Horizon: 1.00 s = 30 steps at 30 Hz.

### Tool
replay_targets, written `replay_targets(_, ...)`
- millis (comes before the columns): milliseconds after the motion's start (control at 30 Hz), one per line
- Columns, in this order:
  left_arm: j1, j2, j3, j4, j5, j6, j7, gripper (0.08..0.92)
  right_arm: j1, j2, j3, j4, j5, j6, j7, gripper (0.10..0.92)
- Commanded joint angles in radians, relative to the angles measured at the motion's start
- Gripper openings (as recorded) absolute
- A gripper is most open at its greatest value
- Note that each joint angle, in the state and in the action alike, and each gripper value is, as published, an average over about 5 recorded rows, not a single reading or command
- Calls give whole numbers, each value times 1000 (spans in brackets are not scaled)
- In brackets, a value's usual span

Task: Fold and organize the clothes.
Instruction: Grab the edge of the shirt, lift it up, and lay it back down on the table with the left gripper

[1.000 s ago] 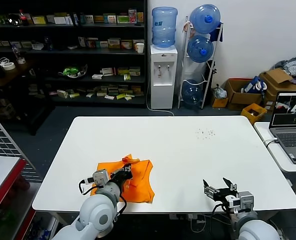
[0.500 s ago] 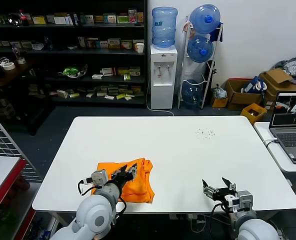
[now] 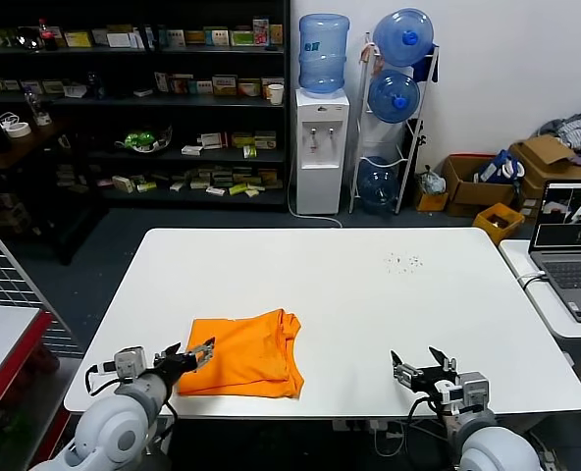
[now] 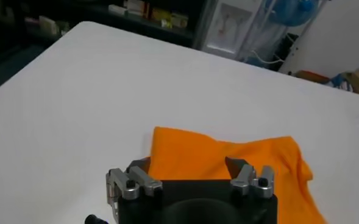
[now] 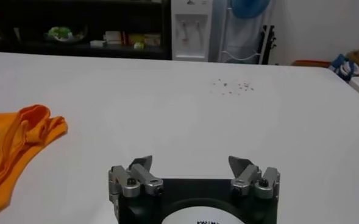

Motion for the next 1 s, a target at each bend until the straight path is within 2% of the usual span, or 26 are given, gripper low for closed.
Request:
replay_targets(33,32,77,-40,133,10,-18,170,822,0,-5,3,3,2,2,-2,823)
replay_targets(300,-8,46,-10,185,51,-27,196,823,-7,-2,8,1,2,1,-1,823)
replay_targets(600,-9,37,9,179,74,-45,198,807,-7,-2,5,2,1,0,0,823)
replay_targets(1000,-11,14,22,180,93,-54,198,482,-16,-4,9,7,2,1,0,823)
